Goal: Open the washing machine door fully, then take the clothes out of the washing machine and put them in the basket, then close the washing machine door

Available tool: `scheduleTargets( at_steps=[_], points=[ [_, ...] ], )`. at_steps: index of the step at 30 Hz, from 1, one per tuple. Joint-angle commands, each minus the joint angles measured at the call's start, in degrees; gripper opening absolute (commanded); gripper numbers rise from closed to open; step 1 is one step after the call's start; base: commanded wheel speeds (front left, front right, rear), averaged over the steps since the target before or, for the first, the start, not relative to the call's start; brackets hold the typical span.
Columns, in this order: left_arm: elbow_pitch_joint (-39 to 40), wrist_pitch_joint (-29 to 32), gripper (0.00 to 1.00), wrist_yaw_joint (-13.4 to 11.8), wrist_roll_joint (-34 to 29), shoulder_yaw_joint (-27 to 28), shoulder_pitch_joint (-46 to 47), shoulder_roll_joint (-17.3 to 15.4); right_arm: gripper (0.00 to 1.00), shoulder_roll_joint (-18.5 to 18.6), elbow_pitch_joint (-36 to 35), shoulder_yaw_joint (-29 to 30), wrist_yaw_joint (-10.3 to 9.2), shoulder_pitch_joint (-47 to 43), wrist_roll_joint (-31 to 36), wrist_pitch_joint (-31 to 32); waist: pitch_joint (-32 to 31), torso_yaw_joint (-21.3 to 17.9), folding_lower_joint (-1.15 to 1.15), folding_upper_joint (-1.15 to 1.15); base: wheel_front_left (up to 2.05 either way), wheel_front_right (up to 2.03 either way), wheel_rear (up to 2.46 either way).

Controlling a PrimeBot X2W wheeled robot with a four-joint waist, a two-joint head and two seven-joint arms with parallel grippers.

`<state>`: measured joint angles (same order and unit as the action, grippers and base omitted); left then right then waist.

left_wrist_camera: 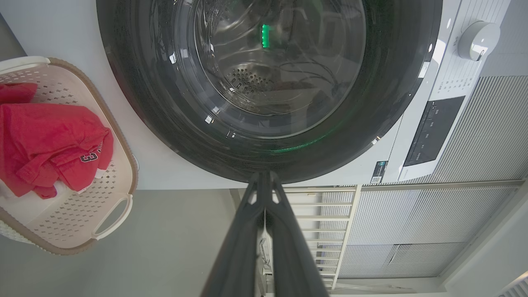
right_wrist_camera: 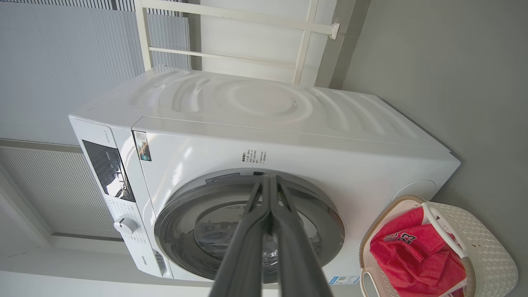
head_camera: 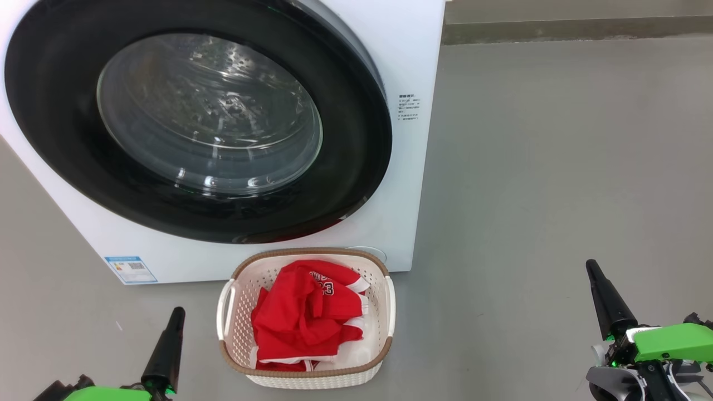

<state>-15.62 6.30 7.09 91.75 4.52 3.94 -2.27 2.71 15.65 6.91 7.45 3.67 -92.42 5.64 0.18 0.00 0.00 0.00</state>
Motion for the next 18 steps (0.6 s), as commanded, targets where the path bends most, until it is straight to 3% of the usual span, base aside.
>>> scheduleTargets(
  at_steps=[1, 18],
  points=[
    [1.6, 0.2, 0.00, 0.4, 0.4, 2.0, 2.2, -0.6, 0.00, 0.6, -1.7, -0.9, 0.03, 2.5, -0.2, 0.4, 0.0, 0.0, 0.00, 0.00, 0.00, 0.00, 0.00],
    [1.6, 0.2, 0.00, 0.4, 0.4, 2.0, 2.2, -0.6, 0.00, 0.5, -1.6, -0.8, 0.03, 2.5, -0.1, 0.5, 0.0, 0.0, 0.00, 0.00, 0.00, 0.00, 0.00]
  ],
)
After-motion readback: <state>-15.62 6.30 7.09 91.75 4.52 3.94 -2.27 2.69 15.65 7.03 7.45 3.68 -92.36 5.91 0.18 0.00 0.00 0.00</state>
